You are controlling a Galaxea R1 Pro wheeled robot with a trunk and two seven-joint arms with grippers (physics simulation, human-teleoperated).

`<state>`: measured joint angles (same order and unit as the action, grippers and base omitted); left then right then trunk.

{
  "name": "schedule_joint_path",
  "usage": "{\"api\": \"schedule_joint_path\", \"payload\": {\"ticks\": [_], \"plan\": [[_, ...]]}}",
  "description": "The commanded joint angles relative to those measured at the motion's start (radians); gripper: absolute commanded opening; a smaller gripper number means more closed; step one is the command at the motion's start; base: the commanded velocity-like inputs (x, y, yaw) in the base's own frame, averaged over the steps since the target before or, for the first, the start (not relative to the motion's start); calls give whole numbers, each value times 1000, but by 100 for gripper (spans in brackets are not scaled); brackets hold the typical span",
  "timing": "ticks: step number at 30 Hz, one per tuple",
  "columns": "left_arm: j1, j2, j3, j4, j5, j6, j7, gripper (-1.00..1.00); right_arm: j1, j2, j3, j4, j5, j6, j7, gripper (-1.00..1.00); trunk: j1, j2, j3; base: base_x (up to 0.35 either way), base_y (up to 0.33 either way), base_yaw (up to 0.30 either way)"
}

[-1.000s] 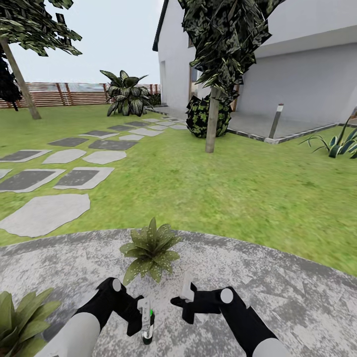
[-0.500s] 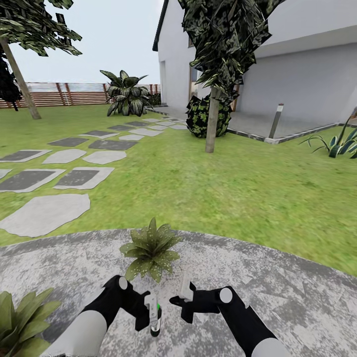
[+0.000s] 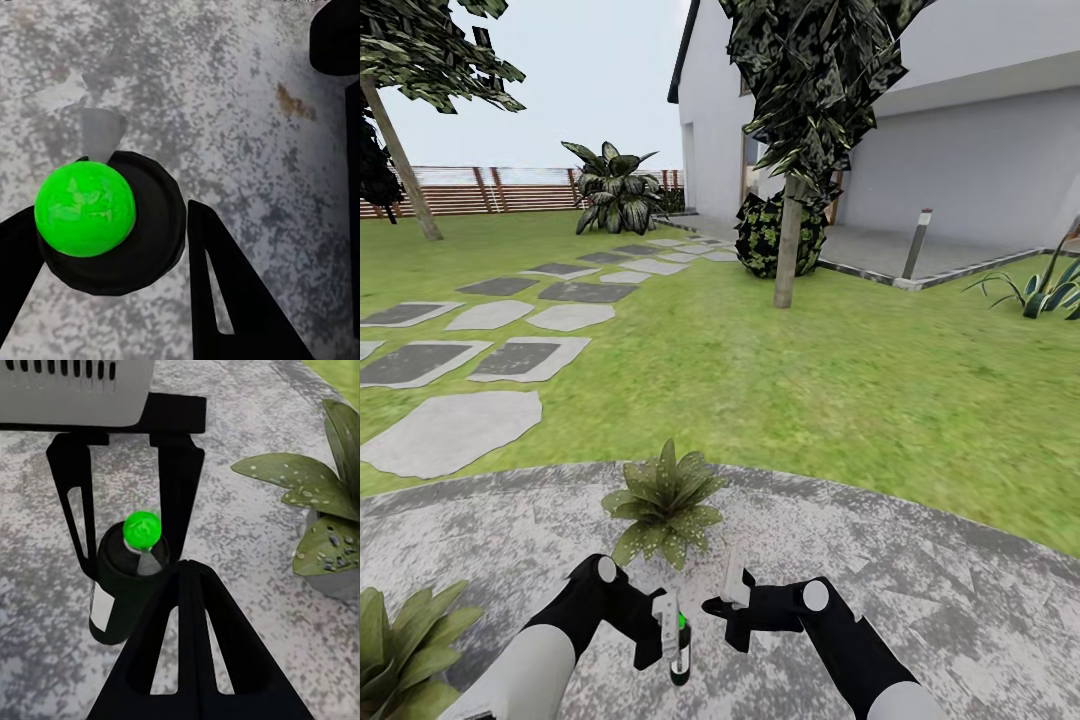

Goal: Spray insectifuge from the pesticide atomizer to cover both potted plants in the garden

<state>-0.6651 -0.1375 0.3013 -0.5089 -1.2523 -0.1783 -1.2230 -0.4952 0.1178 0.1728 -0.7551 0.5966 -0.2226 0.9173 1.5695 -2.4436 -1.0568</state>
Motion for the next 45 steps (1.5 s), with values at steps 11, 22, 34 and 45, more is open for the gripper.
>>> {"api": "schedule_joint_path", "payload": {"ticks": [11,22,34,45], "plan": [[-2,-10,9,-1,37,-9,-3,-100,0,0,-1,0,9,-6,0,-100,0,0,-1,0,0,0],[-9,-23,9,-1,39,-4,-3,-100,0,0,-1,0,9,-6,0,-100,0,0,-1,0,0,0],[-10,-20,7,1,113,-9,-4,-100,0,0,-1,0,9,-6,-2,-100,0,0,-1,0,0,0],[-10,-18,7,4,114,-10,-5,-100,0,0,-1,0,9,-6,-2,-100,0,0,-1,0,0,0]]}}
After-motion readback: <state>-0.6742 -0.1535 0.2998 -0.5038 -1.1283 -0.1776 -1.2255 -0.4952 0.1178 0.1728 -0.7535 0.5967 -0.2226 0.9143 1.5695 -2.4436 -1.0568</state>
